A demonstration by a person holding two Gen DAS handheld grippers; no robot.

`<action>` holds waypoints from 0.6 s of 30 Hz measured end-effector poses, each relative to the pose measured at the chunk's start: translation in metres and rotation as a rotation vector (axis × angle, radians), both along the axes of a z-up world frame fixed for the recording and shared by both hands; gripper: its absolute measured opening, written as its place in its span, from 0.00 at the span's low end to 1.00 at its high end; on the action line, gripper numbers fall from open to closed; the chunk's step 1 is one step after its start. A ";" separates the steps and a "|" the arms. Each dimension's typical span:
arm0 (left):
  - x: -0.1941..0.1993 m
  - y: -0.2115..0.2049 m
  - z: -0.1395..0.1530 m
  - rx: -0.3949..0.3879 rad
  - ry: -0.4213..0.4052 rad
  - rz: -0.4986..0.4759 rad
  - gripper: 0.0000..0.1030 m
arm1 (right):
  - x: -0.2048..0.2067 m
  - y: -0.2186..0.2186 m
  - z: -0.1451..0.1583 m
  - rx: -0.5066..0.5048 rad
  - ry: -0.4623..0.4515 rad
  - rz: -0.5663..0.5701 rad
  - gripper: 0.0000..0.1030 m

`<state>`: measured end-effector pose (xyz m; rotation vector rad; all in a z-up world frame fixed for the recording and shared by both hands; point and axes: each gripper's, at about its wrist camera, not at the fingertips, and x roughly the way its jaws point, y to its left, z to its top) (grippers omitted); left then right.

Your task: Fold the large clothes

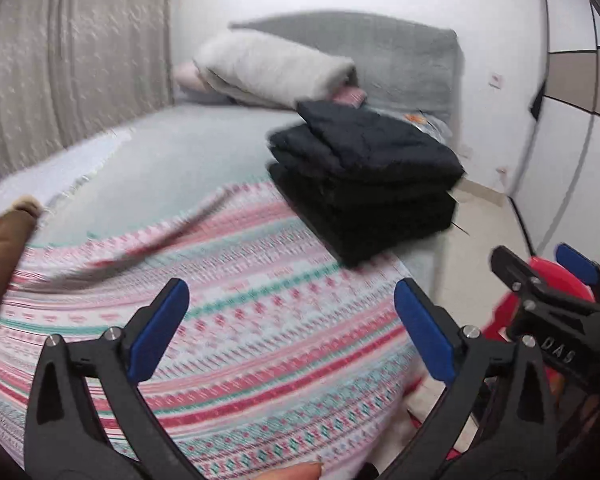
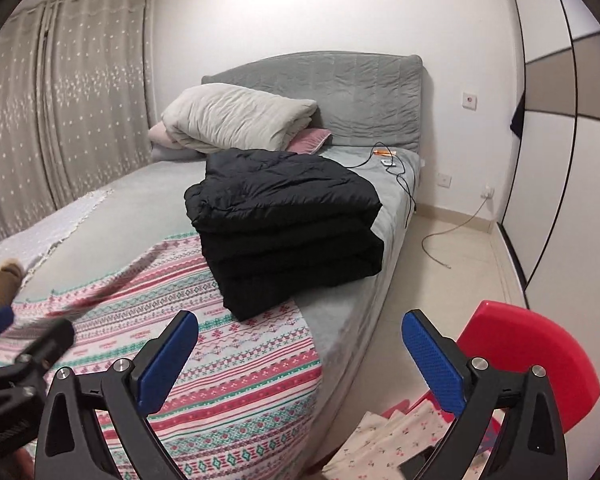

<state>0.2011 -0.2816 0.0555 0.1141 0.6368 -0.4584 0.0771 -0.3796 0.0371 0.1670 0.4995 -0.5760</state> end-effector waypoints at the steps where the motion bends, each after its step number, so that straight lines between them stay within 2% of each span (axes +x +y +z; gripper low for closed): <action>1: 0.001 0.002 0.001 0.000 -0.011 0.009 0.99 | 0.001 0.002 0.000 -0.011 0.007 0.005 0.99; 4: -0.001 0.006 0.005 0.012 -0.058 0.047 0.99 | 0.004 0.006 0.001 -0.013 -0.007 0.005 0.99; 9: 0.009 0.012 -0.002 -0.016 0.012 0.065 0.99 | 0.010 0.012 -0.003 -0.010 0.001 0.012 0.99; 18: 0.009 0.015 -0.003 -0.031 0.017 0.057 0.99 | 0.017 0.024 -0.011 -0.054 0.029 -0.001 0.99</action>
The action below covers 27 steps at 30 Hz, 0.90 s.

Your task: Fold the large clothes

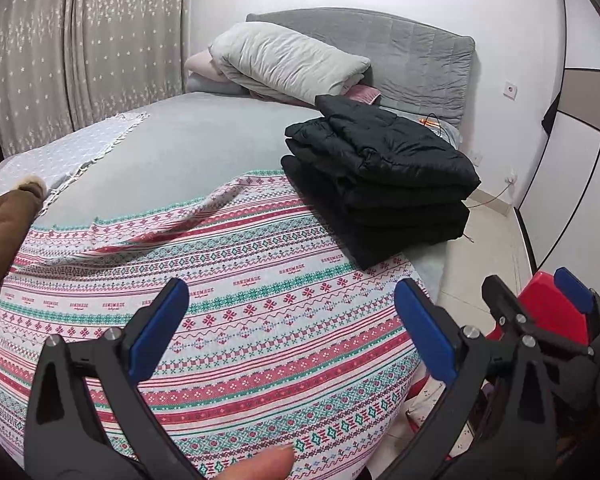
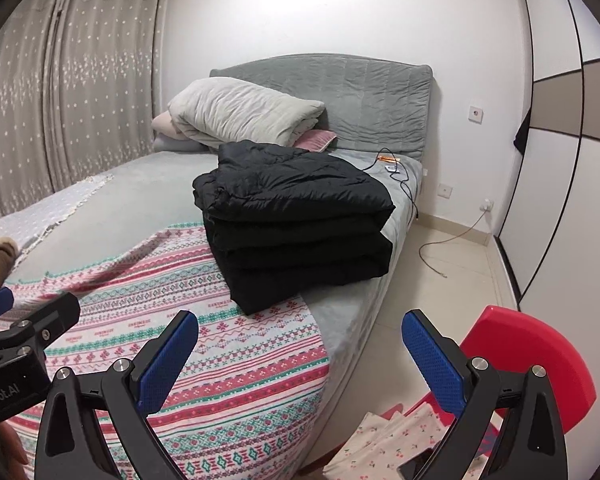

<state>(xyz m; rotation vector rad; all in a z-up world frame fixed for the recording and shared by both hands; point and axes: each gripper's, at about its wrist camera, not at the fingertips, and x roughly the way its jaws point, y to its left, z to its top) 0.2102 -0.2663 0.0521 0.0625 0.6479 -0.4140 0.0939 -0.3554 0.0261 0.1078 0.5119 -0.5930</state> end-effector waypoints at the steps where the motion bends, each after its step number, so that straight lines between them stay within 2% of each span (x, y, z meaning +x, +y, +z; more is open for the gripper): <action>1: 0.000 0.000 0.000 -0.001 -0.001 -0.008 0.99 | 0.000 0.000 0.000 0.001 0.000 -0.002 0.99; 27: 0.008 0.003 -0.003 -0.010 0.008 -0.033 0.99 | 0.007 -0.001 -0.002 0.032 -0.010 -0.040 0.99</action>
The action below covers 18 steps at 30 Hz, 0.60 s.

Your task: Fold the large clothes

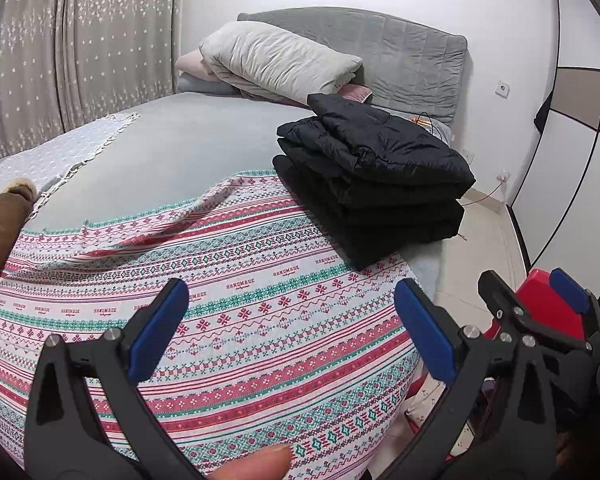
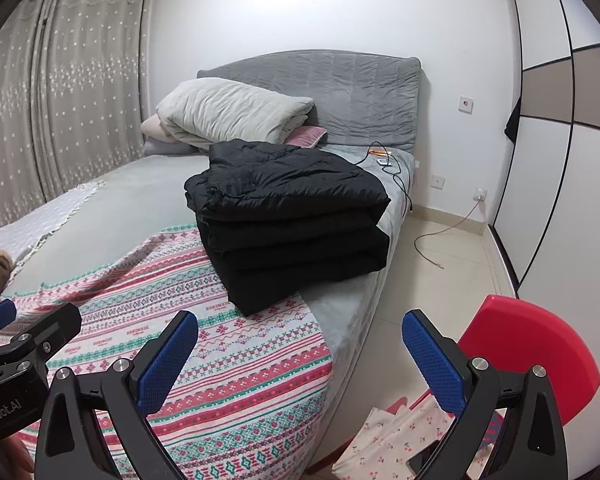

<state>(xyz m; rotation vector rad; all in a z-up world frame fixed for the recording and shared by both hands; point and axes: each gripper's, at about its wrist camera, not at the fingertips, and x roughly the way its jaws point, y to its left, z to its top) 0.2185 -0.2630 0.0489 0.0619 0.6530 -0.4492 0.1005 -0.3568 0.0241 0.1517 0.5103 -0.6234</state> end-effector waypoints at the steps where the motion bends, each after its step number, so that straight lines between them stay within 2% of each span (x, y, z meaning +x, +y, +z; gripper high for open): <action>1: 0.000 0.000 0.000 0.000 0.001 -0.001 0.99 | 0.000 0.000 0.000 -0.001 0.001 -0.001 0.99; 18: 0.000 0.001 0.000 0.001 -0.001 -0.002 0.99 | -0.001 0.000 -0.002 0.001 0.005 -0.009 0.99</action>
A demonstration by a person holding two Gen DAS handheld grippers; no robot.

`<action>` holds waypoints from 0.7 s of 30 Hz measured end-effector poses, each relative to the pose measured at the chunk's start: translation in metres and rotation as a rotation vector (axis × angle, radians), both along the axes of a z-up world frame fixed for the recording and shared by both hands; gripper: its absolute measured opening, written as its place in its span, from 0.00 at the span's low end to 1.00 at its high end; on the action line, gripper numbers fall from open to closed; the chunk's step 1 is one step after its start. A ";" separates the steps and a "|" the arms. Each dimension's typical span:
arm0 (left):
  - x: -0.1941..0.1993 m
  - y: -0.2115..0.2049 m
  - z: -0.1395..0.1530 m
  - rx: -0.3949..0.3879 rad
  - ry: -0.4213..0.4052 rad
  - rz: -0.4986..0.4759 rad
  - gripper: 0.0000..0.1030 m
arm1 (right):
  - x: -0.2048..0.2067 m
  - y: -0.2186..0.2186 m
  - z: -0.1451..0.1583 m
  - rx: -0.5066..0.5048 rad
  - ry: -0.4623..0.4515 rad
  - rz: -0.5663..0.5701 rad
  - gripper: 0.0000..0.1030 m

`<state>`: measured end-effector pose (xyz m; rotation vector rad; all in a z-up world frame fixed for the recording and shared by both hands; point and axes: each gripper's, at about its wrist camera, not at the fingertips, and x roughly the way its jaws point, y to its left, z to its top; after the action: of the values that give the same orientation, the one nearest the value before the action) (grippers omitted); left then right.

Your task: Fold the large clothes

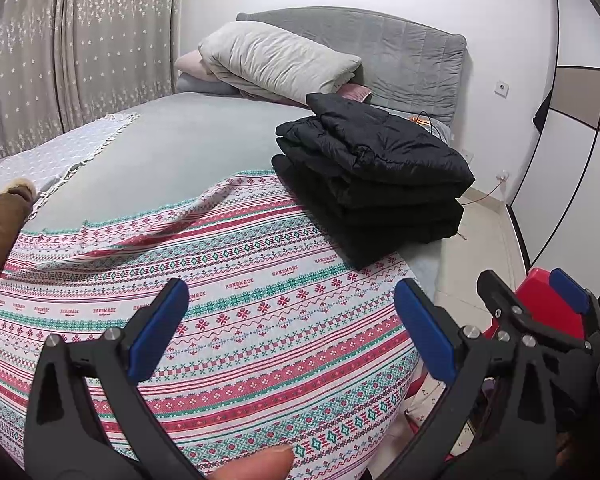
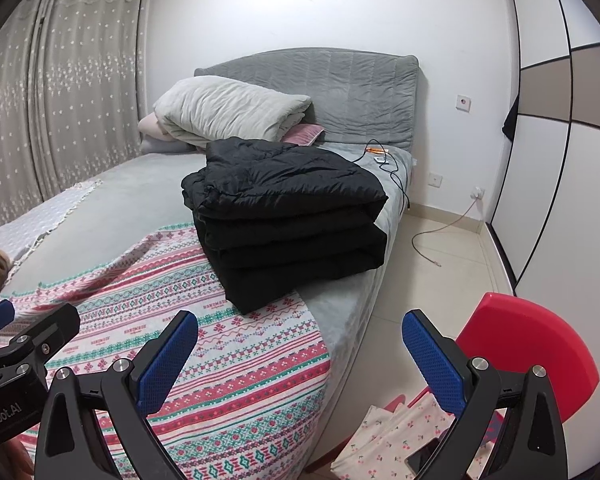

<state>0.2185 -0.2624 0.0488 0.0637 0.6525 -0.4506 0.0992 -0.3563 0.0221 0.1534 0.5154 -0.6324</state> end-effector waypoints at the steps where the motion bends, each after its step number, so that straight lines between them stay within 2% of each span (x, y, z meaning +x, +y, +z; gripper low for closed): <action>1: 0.000 0.000 0.000 0.000 0.001 0.000 0.99 | 0.000 0.000 0.000 0.000 0.000 -0.001 0.99; 21: -0.001 0.001 -0.001 -0.001 0.001 0.000 0.99 | 0.000 -0.001 0.000 0.000 0.002 -0.002 0.99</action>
<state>0.2177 -0.2610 0.0478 0.0624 0.6532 -0.4513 0.0992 -0.3571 0.0221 0.1529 0.5169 -0.6342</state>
